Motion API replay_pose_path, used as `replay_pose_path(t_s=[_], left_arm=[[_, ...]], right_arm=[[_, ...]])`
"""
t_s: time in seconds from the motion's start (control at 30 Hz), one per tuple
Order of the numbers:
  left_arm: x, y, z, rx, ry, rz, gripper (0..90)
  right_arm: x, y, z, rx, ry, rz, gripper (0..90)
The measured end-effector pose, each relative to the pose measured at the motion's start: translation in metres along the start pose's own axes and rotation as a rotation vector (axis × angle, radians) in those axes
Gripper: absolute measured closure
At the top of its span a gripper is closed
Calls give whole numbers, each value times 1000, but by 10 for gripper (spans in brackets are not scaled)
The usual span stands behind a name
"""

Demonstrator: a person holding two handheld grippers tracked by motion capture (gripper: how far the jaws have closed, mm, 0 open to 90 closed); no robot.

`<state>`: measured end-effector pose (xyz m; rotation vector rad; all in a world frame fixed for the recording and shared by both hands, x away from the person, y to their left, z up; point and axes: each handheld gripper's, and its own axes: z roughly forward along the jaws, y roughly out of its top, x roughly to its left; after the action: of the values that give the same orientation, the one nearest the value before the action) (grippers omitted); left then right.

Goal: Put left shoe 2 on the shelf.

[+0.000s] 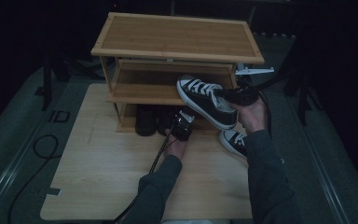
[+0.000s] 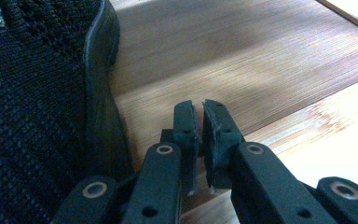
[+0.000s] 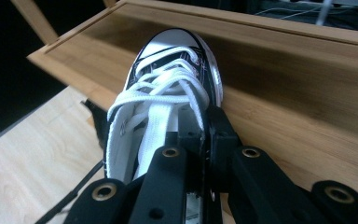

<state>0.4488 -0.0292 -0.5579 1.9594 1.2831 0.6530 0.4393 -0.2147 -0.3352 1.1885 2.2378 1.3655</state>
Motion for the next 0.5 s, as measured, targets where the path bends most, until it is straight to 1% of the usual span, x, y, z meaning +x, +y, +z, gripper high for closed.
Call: replay_pose_path(t_s=[0.03, 0.1, 0.23, 0.33, 0.5], left_arm=[[0, 0, 0, 0, -1, 0, 842], [0, 0, 0, 0, -4, -1, 842], [0, 0, 0, -1, -4, -2, 842], [0, 0, 0, -1, -3, -3, 842], [0, 0, 0, -1, -4, -3, 842]], right_arm=[[-1, -1, 2, -1, -9, 15, 870], [-2, -2, 5, -3, -11, 36, 869], [-2, -1, 4, 8, -17, 22, 842], [-2, -1, 3, 17, -3, 25, 808], [-2, 0, -5, 11, -2, 5, 757]])
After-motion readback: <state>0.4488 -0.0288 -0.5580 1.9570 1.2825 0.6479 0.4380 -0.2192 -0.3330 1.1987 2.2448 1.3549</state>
